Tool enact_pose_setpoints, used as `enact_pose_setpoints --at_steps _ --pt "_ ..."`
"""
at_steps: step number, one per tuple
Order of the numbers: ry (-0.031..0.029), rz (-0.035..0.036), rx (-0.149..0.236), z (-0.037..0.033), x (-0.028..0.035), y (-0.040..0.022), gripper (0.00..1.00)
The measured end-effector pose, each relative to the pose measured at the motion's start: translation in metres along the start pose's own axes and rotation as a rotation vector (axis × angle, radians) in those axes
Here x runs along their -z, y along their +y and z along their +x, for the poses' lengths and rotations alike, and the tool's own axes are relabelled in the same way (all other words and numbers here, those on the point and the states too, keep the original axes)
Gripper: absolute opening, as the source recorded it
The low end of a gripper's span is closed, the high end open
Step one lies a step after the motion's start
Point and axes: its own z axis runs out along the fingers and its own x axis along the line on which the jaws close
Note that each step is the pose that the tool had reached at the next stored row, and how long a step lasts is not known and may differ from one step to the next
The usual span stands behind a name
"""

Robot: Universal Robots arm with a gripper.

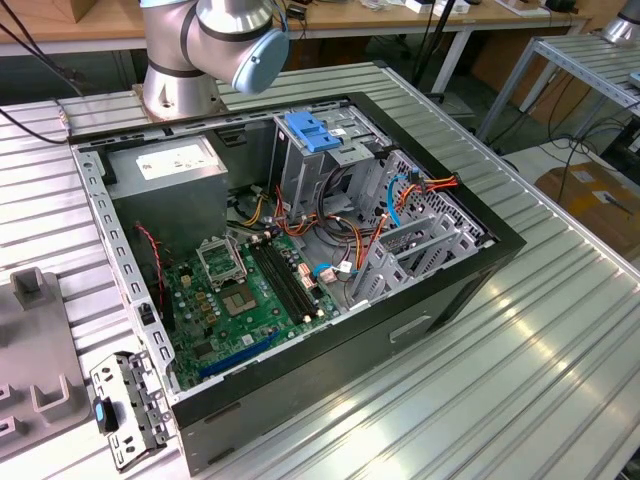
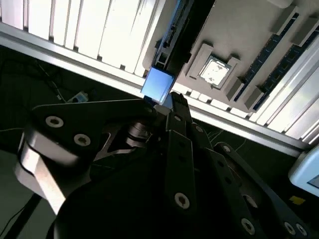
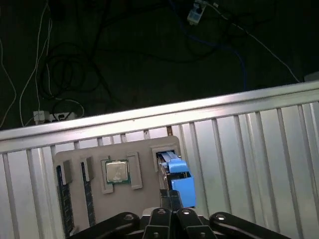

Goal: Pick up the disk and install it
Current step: 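Pick up the disk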

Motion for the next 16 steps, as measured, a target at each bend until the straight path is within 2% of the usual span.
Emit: enact_pose_setpoints --at_steps 6,7,8,9,10,11,16 --pt "0.0010 -0.0005 0.019 -0.0033 -0.0013 0.0003 0.11" --pt "0.0013 -0.0006 0.026 -0.0037 -0.0015 0.0002 0.17" --pt "0.0016 -0.0007 0.035 -0.0040 -0.0016 0.0000 0.17" --pt "0.0021 -0.0009 0.044 -0.0042 -0.0017 -0.0001 0.24" --pt "0.0023 -0.0010 0.049 -0.0043 -0.0017 -0.0002 0.24" --pt "0.0028 -0.0013 0.056 -0.0044 -0.0017 -0.0001 0.30" --pt "0.0041 -0.0019 0.084 -0.0044 -0.0018 -0.0001 0.30"
